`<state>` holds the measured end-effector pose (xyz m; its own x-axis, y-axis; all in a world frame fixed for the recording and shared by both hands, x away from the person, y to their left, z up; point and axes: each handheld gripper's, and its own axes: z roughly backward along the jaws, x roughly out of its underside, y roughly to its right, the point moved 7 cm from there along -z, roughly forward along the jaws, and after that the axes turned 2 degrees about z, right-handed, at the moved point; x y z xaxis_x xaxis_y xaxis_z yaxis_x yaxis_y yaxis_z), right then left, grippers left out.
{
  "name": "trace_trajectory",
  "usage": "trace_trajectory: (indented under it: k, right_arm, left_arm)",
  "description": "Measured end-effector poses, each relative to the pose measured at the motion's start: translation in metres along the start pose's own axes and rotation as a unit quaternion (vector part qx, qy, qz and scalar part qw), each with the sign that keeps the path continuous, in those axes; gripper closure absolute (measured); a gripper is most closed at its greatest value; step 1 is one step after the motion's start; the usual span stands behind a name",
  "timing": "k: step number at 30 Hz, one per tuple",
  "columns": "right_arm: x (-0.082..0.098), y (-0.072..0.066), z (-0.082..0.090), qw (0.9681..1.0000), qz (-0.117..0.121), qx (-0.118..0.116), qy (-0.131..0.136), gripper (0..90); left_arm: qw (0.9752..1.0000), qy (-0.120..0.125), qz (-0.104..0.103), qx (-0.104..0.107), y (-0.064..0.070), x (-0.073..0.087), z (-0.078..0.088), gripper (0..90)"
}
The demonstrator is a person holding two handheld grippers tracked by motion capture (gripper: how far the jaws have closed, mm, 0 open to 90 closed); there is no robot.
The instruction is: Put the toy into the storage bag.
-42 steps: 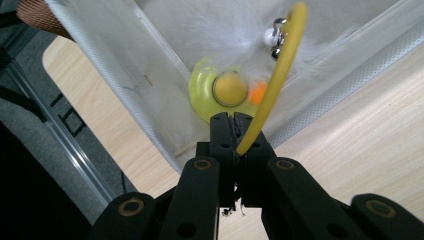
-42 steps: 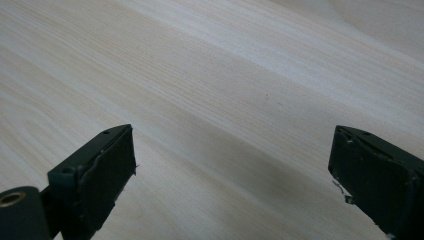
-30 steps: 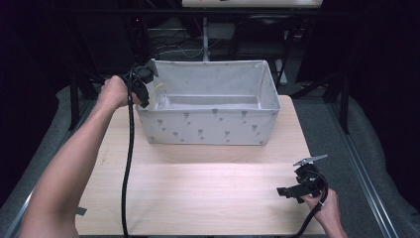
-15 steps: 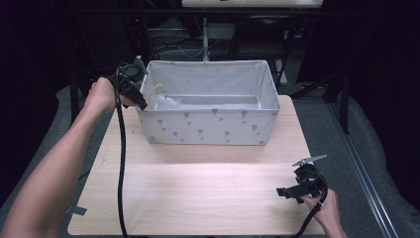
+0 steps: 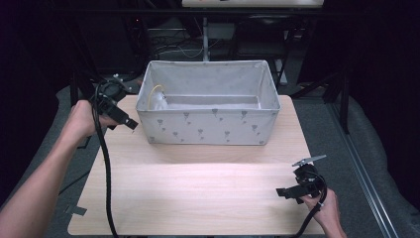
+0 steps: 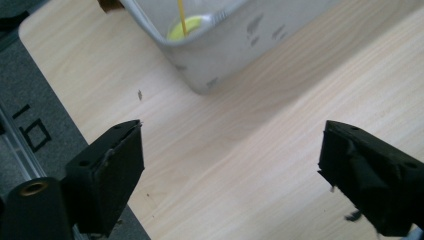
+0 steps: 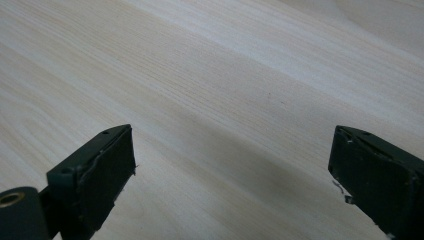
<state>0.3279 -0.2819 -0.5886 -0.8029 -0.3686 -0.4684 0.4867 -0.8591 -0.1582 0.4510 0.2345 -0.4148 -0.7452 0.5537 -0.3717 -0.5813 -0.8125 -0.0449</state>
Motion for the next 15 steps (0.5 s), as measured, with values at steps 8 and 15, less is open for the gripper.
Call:
trace_trajectory:
  k: [8,15]
  right_arm:
    - [0.0,-0.001,0.0,1.0,0.004,0.001,-0.004,4.4]
    - [0.0,-0.003,-0.001,1.0,0.007,0.005,-0.005,4.4]
  left_arm:
    - [1.0,-0.006,0.002,0.003,0.012,0.041,-0.017,5.0]
    - [0.9999,-0.013,0.003,0.007,0.025,0.073,-0.036,2.8]
